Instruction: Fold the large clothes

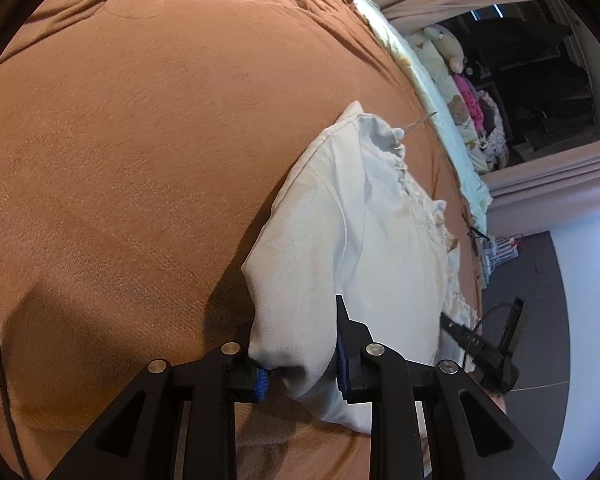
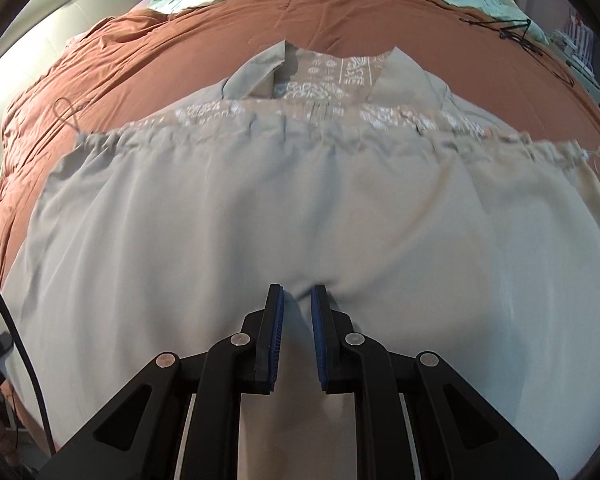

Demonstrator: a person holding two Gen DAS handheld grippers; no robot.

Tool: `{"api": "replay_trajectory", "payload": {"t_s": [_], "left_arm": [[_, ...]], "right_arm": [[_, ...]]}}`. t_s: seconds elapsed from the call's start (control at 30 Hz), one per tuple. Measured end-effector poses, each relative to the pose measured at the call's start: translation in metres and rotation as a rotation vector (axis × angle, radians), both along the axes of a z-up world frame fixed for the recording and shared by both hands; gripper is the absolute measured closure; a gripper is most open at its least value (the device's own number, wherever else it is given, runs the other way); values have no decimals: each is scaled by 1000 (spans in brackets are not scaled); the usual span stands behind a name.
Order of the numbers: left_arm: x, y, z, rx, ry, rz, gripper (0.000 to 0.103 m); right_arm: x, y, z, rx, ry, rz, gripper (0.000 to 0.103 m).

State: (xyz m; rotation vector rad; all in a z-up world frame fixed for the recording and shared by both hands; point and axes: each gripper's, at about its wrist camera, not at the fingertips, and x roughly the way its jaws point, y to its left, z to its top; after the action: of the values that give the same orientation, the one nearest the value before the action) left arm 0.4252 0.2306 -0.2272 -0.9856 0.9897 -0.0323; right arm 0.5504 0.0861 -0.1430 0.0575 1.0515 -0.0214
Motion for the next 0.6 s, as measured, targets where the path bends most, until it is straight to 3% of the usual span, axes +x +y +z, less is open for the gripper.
{"api": "replay_trajectory", "payload": {"t_s": [0.27,0.5,0.6], "left_arm": [[3,-1,-11,13,25,27,70],[5,-3,-13,14,13,68,70],[2,-5,-12,6,0,78,76]], "right_arm": [[58,-12,-10,-13,-14,-35,92],[79,-18,-14,-17,-22,-31,92],[79,-17,-10,-18,-9,-17,92]]}}
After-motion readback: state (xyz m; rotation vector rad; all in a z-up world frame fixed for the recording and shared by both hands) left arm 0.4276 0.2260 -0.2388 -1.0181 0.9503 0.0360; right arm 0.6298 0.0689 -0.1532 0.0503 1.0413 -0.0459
